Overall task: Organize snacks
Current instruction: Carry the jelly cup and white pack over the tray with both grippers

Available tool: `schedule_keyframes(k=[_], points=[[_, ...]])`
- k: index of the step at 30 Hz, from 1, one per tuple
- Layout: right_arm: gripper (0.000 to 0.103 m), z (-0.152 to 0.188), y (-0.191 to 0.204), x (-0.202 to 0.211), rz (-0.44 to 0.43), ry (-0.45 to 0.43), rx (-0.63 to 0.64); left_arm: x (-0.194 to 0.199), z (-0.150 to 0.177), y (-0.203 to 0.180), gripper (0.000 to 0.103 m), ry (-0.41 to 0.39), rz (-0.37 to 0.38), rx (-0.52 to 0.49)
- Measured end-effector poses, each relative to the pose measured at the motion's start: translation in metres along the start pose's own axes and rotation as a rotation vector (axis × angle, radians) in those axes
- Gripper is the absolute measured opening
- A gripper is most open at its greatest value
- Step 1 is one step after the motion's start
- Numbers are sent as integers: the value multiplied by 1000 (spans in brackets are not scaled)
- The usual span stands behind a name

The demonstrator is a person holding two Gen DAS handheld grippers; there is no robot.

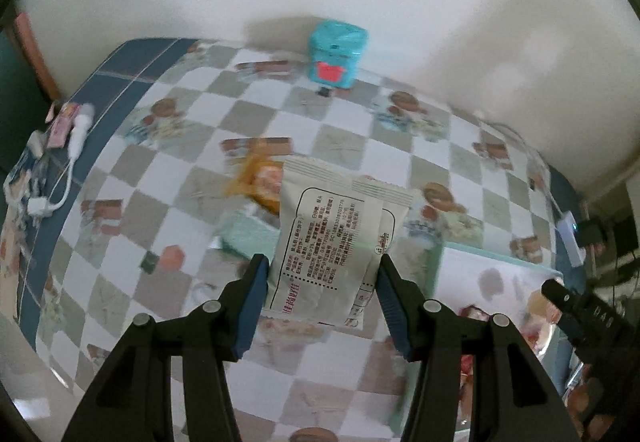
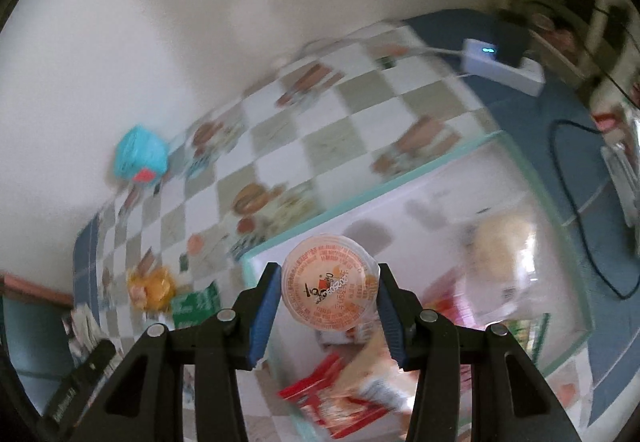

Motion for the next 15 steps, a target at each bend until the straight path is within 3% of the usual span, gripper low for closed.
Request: schedule_keyframes(k=[15], points=[[50,-51,-103,19,51,-73,-233,-18,6,-120,56,13,71,-239]])
Point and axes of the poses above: each gripper's, at about its wrist camera, not at the fingertips, and x roughly against the way its jaws point, y to its left, z to its underside, the point moved 7 cm from there along -x, roughly the way its jaws point, and after that the axes turned 10 degrees about -x, right-handed, at the moved point
